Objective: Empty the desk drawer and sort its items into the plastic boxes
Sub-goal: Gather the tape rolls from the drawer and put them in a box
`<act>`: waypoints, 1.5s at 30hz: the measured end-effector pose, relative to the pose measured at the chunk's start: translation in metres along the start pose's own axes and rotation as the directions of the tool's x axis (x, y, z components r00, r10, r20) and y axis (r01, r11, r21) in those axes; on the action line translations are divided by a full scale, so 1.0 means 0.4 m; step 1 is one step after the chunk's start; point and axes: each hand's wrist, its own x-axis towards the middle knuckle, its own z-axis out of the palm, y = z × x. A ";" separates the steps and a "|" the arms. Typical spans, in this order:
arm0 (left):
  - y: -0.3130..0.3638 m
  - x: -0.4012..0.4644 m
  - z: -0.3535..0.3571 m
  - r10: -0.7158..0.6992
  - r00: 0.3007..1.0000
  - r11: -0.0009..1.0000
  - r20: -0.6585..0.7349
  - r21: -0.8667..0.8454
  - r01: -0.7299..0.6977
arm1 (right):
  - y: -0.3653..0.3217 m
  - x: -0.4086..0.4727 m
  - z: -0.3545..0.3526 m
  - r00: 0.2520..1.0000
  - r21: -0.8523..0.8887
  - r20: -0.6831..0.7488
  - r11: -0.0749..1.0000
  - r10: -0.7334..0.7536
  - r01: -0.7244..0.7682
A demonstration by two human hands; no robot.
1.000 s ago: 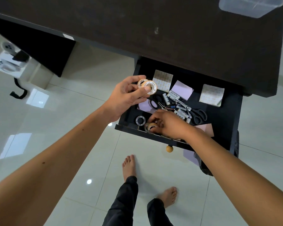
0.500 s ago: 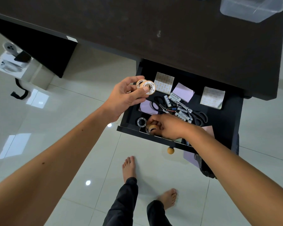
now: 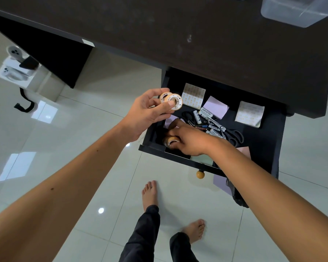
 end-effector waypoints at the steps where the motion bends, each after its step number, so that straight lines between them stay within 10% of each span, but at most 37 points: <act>1: -0.001 0.000 0.000 0.000 1.000 1.000 -0.002 -0.004 0.000 | 0.001 -0.001 0.002 1.000 -0.009 0.001 1.000 -0.003 0.003; 21: 0.000 0.005 0.002 -0.003 1.000 1.000 0.003 -0.016 0.003 | 0.025 -0.026 0.011 0.994 0.320 0.005 0.942 0.106 -0.102; 45: 0.272 0.075 -0.152 0.099 0.995 0.995 -0.015 0.000 -0.099 | -0.118 -0.088 -0.338 0.950 0.633 -0.308 0.755 0.040 0.174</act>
